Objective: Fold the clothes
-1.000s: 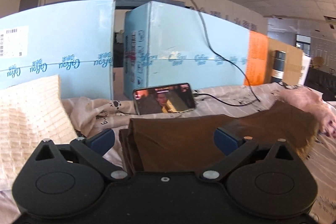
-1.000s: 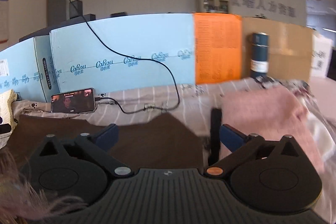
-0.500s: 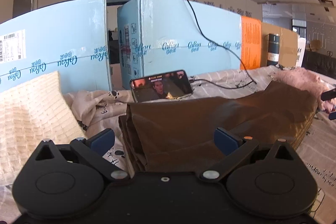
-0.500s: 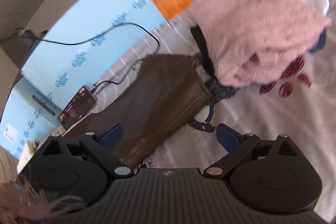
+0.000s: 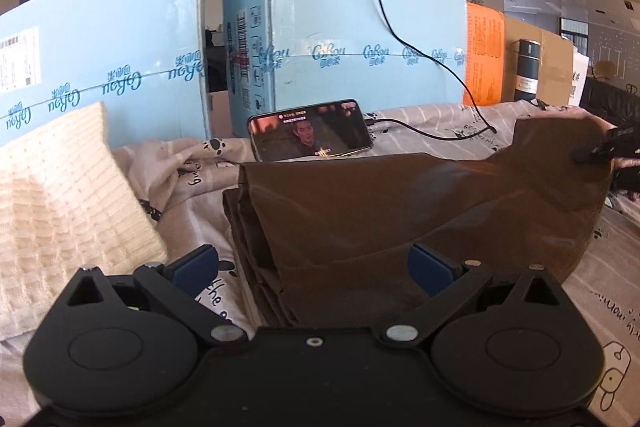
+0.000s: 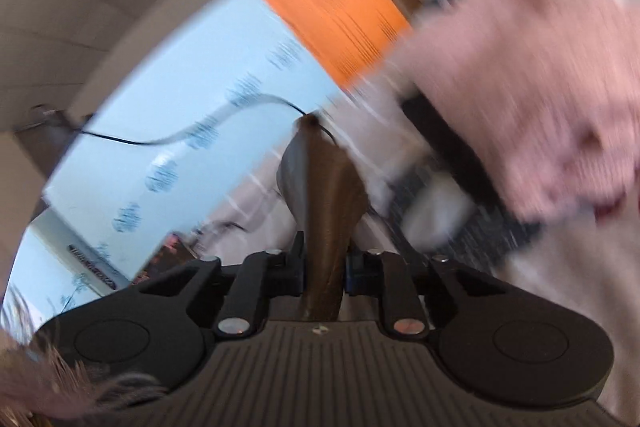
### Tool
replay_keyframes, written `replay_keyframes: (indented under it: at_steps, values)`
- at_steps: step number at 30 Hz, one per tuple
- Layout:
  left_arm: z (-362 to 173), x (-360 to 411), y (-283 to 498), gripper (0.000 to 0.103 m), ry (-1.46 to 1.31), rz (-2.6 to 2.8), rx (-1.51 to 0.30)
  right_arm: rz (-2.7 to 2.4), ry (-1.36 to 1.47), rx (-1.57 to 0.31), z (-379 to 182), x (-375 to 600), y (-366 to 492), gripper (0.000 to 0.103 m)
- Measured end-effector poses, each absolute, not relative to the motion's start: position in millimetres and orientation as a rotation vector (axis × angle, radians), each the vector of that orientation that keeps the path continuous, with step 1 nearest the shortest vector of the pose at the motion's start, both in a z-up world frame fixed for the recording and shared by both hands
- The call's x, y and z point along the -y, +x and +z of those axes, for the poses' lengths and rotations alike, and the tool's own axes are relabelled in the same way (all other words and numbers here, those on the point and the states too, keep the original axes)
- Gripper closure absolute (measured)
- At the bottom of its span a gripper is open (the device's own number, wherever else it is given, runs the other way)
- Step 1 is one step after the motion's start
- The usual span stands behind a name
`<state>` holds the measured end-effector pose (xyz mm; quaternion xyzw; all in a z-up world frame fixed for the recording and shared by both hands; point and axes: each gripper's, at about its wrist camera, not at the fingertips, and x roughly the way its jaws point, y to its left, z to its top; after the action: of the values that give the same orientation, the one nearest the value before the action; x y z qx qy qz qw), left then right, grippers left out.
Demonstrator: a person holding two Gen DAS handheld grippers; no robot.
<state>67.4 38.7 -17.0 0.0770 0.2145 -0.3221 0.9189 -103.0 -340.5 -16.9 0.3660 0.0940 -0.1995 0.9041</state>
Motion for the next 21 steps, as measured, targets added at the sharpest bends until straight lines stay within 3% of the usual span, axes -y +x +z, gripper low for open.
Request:
replay_keyframes:
  at_steps: [6,12,17,21]
  values:
    - [-28.5,-31.0,79.1,0.000,0.214,-0.596,-0.522,-0.241,0.556,-0.074,32.3,285.9,-91.1,0.093]
    - [-30.6,-31.8,79.6,0.000,0.208,-0.603,-0.537,0.009,0.420,-0.081,54.6,216.4,-55.2,0.094]
    - [-30.4,-37.7,88.4,0.000,0.153,-0.626,-0.573,0.143,0.220,-0.219,34.7,150.4,-32.6,0.094]
    - [-17.9,-56.6,86.7,0.000,0.091,-0.570,-0.501,0.196,0.078,-0.315,8.8,130.5,-32.8,0.092]
